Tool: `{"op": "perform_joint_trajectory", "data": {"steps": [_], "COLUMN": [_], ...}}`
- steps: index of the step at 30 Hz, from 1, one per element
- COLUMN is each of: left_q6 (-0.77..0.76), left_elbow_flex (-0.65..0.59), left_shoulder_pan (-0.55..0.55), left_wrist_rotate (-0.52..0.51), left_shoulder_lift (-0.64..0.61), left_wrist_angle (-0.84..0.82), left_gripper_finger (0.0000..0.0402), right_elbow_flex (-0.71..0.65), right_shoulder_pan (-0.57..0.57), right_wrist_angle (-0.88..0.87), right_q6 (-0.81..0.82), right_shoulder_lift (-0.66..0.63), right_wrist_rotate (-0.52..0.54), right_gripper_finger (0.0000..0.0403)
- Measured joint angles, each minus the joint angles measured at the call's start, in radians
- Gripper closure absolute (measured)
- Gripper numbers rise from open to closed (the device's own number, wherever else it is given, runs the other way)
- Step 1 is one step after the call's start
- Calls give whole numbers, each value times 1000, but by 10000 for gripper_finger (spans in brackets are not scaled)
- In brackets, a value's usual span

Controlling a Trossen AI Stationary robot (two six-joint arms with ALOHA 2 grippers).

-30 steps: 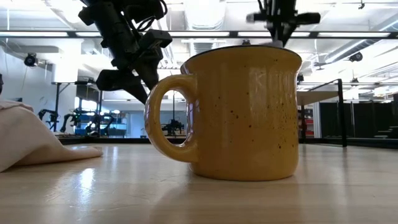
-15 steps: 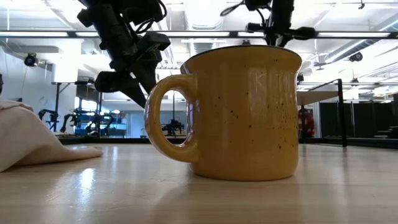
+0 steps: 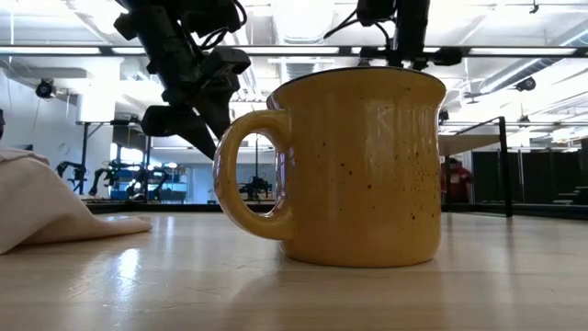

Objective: Stack small to large cups/mugs on shelf
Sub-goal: Put the light blue mug on the shelf

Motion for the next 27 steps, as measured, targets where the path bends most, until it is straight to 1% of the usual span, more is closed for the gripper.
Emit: {"op": "perform_joint_trajectory", "data": {"steps": [4, 7, 13, 19, 23, 27], "left_q6": [23, 24, 31, 51, 52, 55], "left_elbow_flex": [0, 0, -8, -10, -10, -10], "left_shoulder_pan": [-3, -6, -7, -10, -10, -10], "left_wrist_rotate": [13, 16, 19, 21, 23, 22], "left_shoulder_lift": [0, 0, 0, 0, 0, 0], "left_wrist_angle": [-1, -1, -2, -2, 0, 2], "left_gripper_finger": [262, 262, 262, 262, 262, 262], "right_elbow_flex": [0, 0, 0, 0, 1, 21], "right_shoulder_pan": [11, 12, 12, 22, 33, 56], "right_wrist_angle": [9, 4, 0, -1, -2, -1], "right_q6": [16, 20, 21, 20, 18, 4], "right_shoulder_lift": [18, 18, 17, 11, -9, -40], "right_wrist_rotate": [-9, -8, -3, -25, -46, -44], "right_gripper_finger": [389, 379, 346, 311, 291, 273]}}
